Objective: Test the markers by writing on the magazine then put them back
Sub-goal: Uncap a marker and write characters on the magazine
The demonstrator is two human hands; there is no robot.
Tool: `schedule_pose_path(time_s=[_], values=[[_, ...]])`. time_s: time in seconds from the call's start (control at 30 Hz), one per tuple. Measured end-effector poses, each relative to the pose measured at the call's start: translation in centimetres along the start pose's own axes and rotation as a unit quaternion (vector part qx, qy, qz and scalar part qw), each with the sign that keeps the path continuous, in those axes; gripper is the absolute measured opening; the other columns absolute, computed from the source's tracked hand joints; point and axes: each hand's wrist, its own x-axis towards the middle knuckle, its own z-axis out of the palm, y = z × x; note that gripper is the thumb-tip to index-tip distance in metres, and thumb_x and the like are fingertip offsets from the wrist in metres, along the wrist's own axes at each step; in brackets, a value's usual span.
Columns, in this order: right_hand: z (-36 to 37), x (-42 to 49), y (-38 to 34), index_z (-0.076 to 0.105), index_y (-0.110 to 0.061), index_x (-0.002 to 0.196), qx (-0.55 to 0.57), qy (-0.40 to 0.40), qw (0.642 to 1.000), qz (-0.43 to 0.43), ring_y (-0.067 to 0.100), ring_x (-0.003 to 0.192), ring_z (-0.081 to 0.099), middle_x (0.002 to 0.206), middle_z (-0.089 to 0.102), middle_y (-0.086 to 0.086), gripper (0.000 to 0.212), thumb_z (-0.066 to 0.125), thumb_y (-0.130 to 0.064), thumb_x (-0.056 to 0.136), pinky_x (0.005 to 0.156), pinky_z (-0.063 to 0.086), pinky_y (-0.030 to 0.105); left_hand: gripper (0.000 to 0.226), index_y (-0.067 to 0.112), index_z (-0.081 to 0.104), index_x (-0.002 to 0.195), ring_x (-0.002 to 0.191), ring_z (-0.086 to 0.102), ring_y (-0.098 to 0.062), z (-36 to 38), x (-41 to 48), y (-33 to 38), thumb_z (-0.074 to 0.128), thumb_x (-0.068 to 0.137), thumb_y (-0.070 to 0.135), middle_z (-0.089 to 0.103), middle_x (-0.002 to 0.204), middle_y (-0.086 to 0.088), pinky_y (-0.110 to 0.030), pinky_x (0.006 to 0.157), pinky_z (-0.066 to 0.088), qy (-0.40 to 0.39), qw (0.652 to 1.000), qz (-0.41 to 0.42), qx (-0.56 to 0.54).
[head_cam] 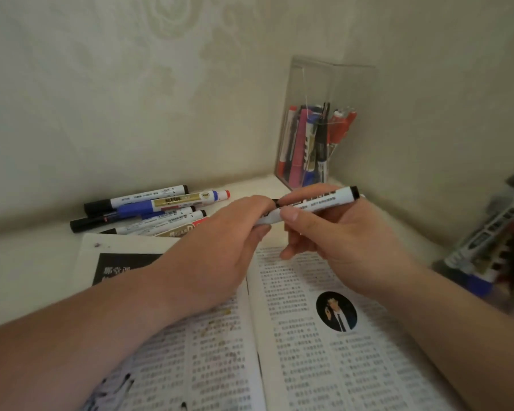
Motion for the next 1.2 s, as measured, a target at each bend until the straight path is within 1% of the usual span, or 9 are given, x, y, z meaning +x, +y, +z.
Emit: schedule_pose_path(time_s=[0.3, 0.43, 0.53, 0.67, 0.73, 0.83, 0.9, 1.03, 1.2], values=[[-0.3, 0.1, 0.6, 0.073, -0.003, 0.090, 0.036, -0.030, 0.999, -0.018, 0.023, 0.063, 0.065, 0.075, 0.068, 0.015, 0.021, 0.070, -0.021, 0.082, 0.058, 0.057, 0.026, 0.012, 0.041, 0.047, 0.106, 0.083, 0.057, -0.008, -0.6, 0.3, 0.1, 0.036, 0.103, 0.044, 0.056, 0.091, 0.017, -0.021, 0.071, 0.043, -0.030, 0.999, 0.026, -0.024], [-0.3, 0.4, 0.6, 0.073, -0.003, 0.089, 0.049, -0.036, 0.998, -0.027, 0.022, 0.062, 0.065, 0.074, 0.068, 0.014, 0.022, 0.070, -0.023, 0.082, 0.058, 0.057, 0.028, 0.013, 0.042, 0.049, 0.106, 0.078, 0.058, -0.014, -0.7, 0.4, 0.4, 0.037, 0.101, 0.047, 0.059, 0.089, 0.012, -0.030, 0.071, 0.044, -0.025, 0.999, 0.021, -0.025], [-0.3, 0.4, 0.5, 0.074, -0.006, 0.088, 0.065, -0.057, 0.996, -0.036, 0.023, 0.062, 0.065, 0.074, 0.067, 0.013, 0.016, 0.072, -0.021, 0.085, 0.058, 0.057, 0.030, 0.018, 0.046, 0.051, 0.110, 0.074, 0.059, -0.012, -1.2, 0.2, 0.5, 0.038, 0.099, 0.051, 0.061, 0.084, 0.012, -0.025, 0.068, 0.045, -0.024, 0.999, 0.005, -0.034], [-0.4, 0.6, 0.3, 0.075, -0.013, 0.080, 0.046, 0.002, 0.998, -0.044, 0.026, 0.059, 0.061, 0.069, 0.065, 0.013, 0.008, 0.072, -0.017, 0.085, 0.055, 0.053, 0.033, 0.043, 0.053, 0.039, 0.127, 0.067, 0.058, -0.013, -2.0, -0.1, 0.4, 0.041, 0.086, 0.068, 0.058, 0.081, 0.002, -0.030, 0.063, 0.045, -0.050, 0.995, -0.063, -0.062], [-1.1, 0.8, 0.3, 0.069, -0.013, 0.071, 0.038, 0.068, 0.996, -0.039, 0.025, 0.052, 0.051, 0.060, 0.057, 0.010, 0.009, 0.066, -0.016, 0.080, 0.049, 0.042, 0.032, 0.067, 0.055, 0.028, 0.133, 0.070, 0.054, -0.006, -2.1, -0.1, -0.1, 0.047, 0.074, 0.081, 0.053, 0.085, 0.012, -0.023, 0.061, 0.040, -0.097, 0.989, -0.105, 0.018], [-2.3, 1.4, 0.6, 0.057, -0.009, 0.074, -0.003, 0.091, 0.996, 0.000, 0.020, 0.046, 0.035, 0.052, 0.041, 0.006, 0.008, 0.062, -0.015, 0.075, 0.047, 0.023, 0.033, 0.085, 0.057, 0.024, 0.135, 0.101, 0.046, 0.005, -1.9, -0.1, -0.4, 0.045, 0.062, 0.096, 0.042, 0.109, 0.031, -0.023, 0.088, 0.041, -0.185, 0.960, -0.116, 0.176], [-2.5, 1.6, 0.8, 0.064, -0.009, 0.073, -0.016, 0.047, 0.998, 0.026, 0.024, 0.044, 0.044, 0.052, 0.050, 0.011, 0.009, 0.063, -0.017, 0.076, 0.045, 0.034, 0.029, 0.089, 0.057, 0.026, 0.137, 0.109, 0.043, 0.002, -1.9, 0.0, -0.3, 0.039, 0.060, 0.099, 0.041, 0.115, 0.032, -0.026, 0.097, 0.042, -0.202, 0.953, -0.123, 0.189], [-2.3, 1.3, 0.6, 0.077, -0.004, 0.084, 0.058, -0.092, 0.990, 0.093, 0.035, 0.062, 0.068, 0.072, 0.068, 0.026, 0.014, 0.068, -0.014, 0.082, 0.052, 0.059, 0.037, 0.093, 0.055, 0.029, 0.140, 0.120, 0.045, 0.000, -1.9, 0.3, -0.2, 0.037, 0.059, 0.100, 0.046, 0.127, 0.029, -0.032, 0.105, 0.044, -0.215, 0.948, -0.130, 0.196], [-1.7, 1.4, 0.9, 0.066, -0.001, 0.085, -0.075, -0.061, 0.993, 0.073, 0.019, 0.055, 0.060, 0.060, 0.060, 0.009, 0.012, 0.077, 0.001, 0.082, 0.063, 0.063, 0.043, 0.101, 0.054, 0.032, 0.140, 0.123, 0.046, -0.002, -1.9, 0.4, 0.1, 0.043, 0.051, 0.103, 0.047, 0.133, 0.028, -0.034, 0.105, 0.044, -0.216, 0.947, -0.145, 0.188]])
